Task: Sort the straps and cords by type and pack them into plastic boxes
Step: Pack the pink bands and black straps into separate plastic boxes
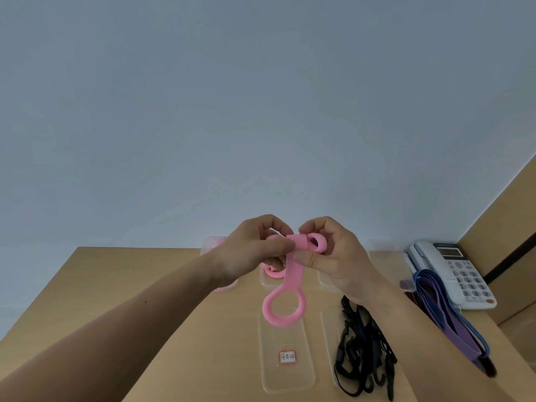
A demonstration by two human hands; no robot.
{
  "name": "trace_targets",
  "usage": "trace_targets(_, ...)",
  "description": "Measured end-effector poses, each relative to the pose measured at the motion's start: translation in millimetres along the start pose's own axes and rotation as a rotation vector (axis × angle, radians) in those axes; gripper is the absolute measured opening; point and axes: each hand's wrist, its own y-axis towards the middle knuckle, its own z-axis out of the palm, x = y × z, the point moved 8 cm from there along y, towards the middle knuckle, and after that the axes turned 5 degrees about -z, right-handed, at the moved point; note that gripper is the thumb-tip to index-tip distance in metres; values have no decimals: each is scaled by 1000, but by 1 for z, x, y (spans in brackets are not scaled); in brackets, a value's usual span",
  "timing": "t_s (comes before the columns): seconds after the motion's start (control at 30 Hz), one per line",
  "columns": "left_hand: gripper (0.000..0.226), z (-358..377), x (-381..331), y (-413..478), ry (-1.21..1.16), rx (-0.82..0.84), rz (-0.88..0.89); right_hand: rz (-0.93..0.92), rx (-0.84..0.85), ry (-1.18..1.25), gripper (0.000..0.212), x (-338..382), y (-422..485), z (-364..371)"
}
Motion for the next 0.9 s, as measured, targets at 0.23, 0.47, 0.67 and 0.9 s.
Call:
trace_targets(0.23,24,-2,-7,-1,-11,-19,104,64,68,103,37,-2,0,2)
trace_targets(0.47,27,0,-8,-4,64,-55,172,127,39,3,51,3,-1,4)
trace_targets(0.67,36,0,1,-2,117,-18,50,20,5,-44,32,11,-3,0)
trace_targets(0.9,37,3,4,-7,-27,115,-94,18,29,-10,33,0,-5,4)
